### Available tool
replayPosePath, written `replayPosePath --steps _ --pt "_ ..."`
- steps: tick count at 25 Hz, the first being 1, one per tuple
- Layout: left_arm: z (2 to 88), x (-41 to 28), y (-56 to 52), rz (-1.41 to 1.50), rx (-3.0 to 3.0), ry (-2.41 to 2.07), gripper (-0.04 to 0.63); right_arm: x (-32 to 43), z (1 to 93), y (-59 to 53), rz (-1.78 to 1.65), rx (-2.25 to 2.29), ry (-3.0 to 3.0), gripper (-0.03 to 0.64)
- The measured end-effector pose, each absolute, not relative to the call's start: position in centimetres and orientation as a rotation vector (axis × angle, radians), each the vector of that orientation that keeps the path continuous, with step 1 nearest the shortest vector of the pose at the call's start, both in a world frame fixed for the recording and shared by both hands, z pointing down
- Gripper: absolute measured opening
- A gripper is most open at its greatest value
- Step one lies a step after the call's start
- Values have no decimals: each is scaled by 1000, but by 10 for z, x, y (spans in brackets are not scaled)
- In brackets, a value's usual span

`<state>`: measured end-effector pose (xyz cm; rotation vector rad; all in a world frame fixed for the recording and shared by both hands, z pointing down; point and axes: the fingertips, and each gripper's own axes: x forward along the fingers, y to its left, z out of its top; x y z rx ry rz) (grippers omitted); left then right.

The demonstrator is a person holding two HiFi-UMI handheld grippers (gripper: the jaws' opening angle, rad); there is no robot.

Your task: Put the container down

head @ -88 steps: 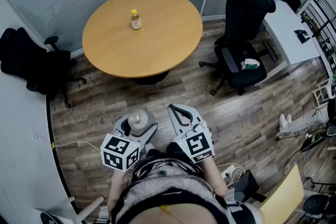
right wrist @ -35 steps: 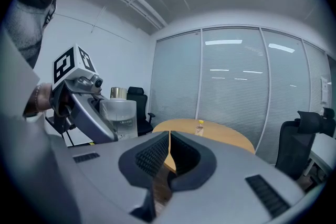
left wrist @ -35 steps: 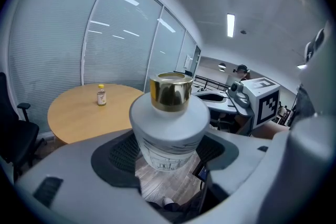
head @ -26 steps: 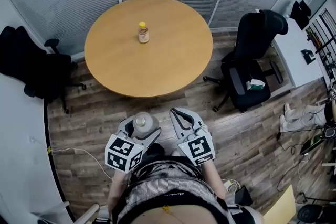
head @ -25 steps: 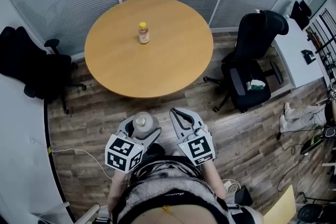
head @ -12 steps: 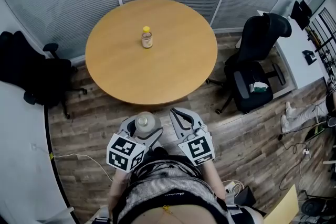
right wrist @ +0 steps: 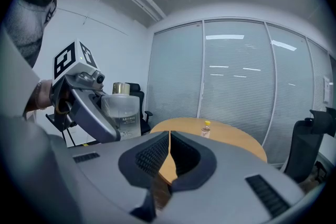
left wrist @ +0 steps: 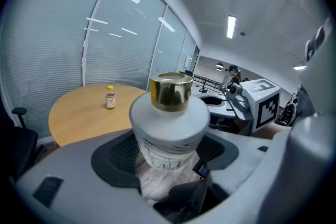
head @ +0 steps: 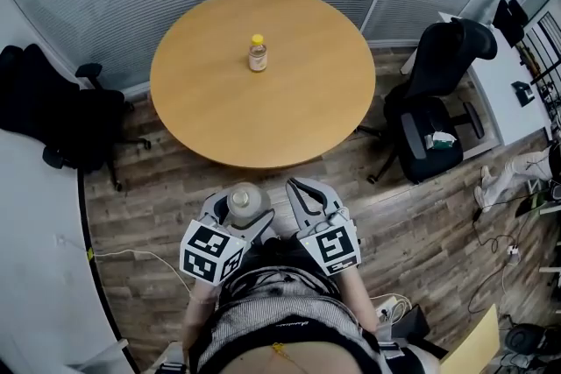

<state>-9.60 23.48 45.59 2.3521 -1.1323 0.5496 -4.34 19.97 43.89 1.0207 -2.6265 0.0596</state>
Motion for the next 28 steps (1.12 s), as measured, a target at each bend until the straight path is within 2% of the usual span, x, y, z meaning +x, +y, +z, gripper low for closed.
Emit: replayPosePath --steps 15,28 --pt "461 -114 236 522 2304 -1165 339 -60 443 196 66 962 -2618 21" --pt "458 -112 194 514 2270 -1223 339 -63 436 152 42 887 -2659 21"
